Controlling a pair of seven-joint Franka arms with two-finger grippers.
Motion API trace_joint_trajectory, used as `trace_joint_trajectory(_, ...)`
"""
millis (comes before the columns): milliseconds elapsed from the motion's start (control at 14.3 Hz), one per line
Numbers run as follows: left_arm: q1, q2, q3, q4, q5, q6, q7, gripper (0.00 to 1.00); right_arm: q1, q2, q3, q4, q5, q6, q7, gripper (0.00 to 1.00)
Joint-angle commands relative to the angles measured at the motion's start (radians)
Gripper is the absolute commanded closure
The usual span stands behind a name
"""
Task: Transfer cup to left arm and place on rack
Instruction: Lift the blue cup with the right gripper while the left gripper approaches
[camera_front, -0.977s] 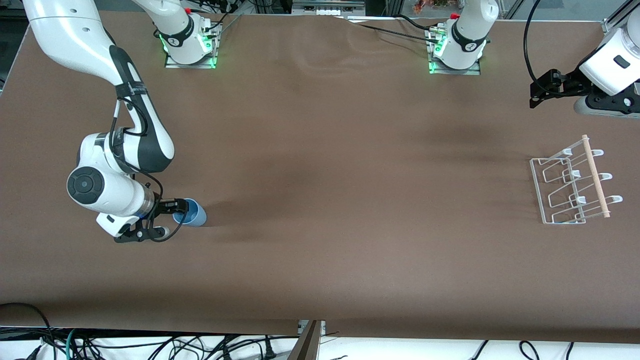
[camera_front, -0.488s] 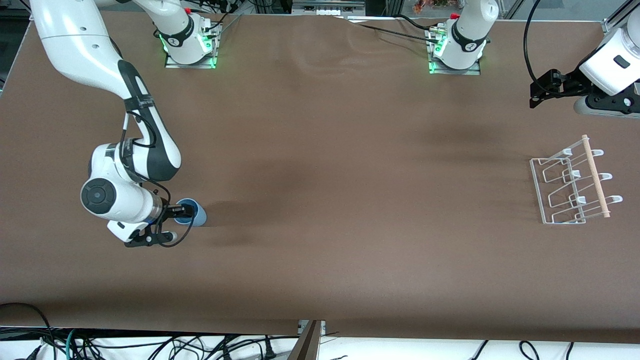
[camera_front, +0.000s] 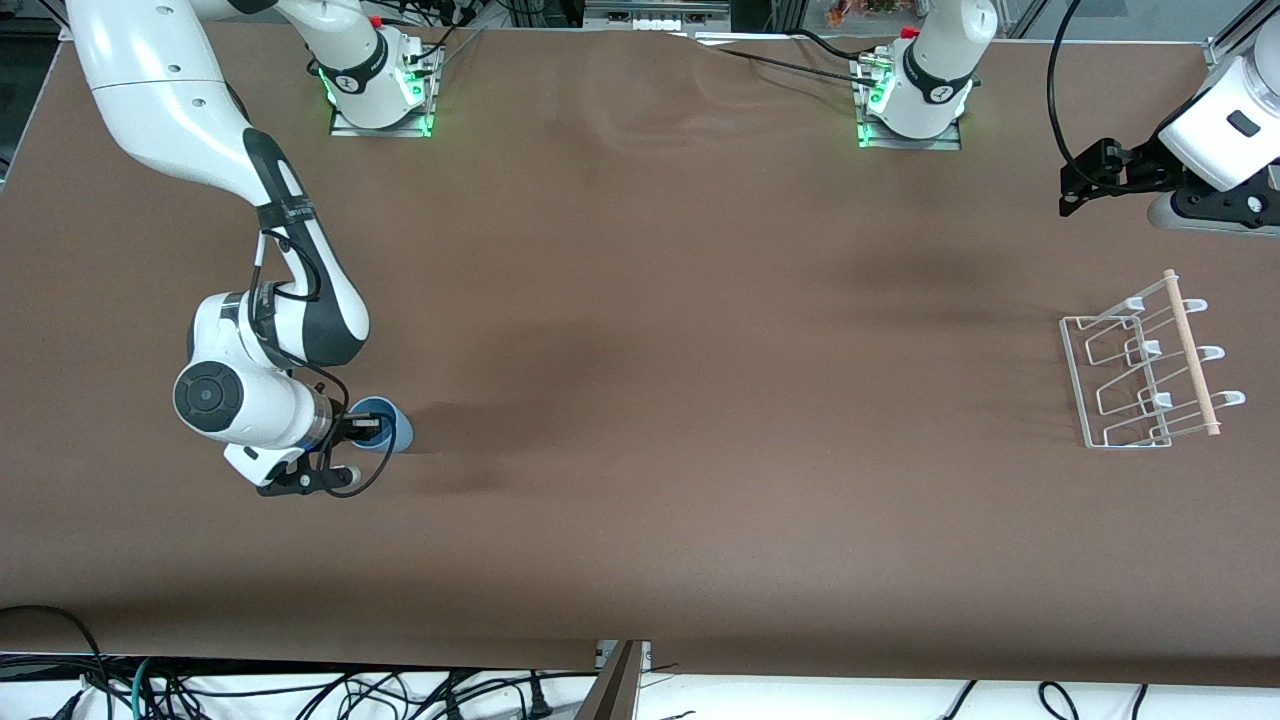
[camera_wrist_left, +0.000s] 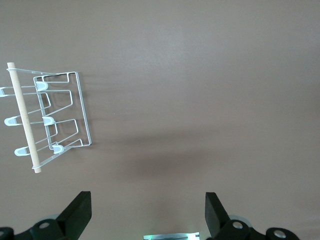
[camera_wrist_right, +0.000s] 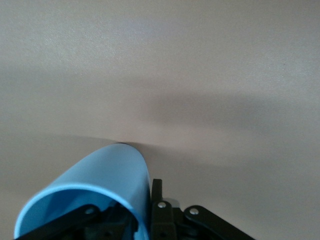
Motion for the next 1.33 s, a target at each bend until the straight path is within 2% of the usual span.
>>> trace_joint_trajectory(0,0.011,-0.015,-0.006,-0.005,-0.013,-0.006,0.016,0.0,0.032,0.003,0.007,0.023,-0.003,-0.011,0.1,1.0)
trace_joint_trajectory(70,0.011,-0.015,-0.006,-0.005,-0.013,-0.006,0.016,0.0,0.041,-0.003,0.009,0.023,0.003,-0.017,0.122,1.0)
trace_joint_trajectory(209,0.011,-0.015,-0.006,-0.005,-0.013,-0.006,0.018,0.0,0.06,-0.021,0.033,0.03,0.079,-0.083,0.182,1.0)
trace_joint_trajectory(419,0.011,-0.015,-0.006,-0.005,-0.013,-0.014,0.018,0.0,0.078,-0.034,0.093,0.119,0.22,-0.268,0.226,1.0)
trace_joint_trajectory(558,0.011,-0.015,-0.005,-0.006,-0.013,-0.014,0.018,0.0,0.1,-0.032,0.124,0.194,0.282,-0.309,0.402,1.0)
trace_joint_trajectory(698,0.011,-0.015,-0.005,-0.005,-0.013,-0.016,0.017,0.0,0.106,-0.034,0.199,0.257,0.309,-0.37,0.508,1.0)
trace_joint_trajectory(767,0.011,-0.015,-0.005,-0.005,-0.013,-0.016,0.015,0.0,0.103,-0.034,0.232,0.285,0.352,-0.398,0.548,1.0)
trace_joint_trajectory(977,0.011,-0.009,-0.006,-0.006,-0.01,-0.016,0.023,0.0,0.106,-0.04,0.286,0.351,0.597,-0.396,0.752,1.0)
trace_joint_trajectory(1116,0.009,0.072,-0.006,0.004,-0.03,-0.072,0.036,0.0,0.133,-0.04,0.34,0.391,0.613,-0.383,0.838,1.0)
trace_joint_trajectory(1256,0.0,0.118,-0.005,0.076,-0.111,-0.129,0.07,0.0,0.175,-0.04,0.394,0.426,0.621,-0.291,0.956,1.0)
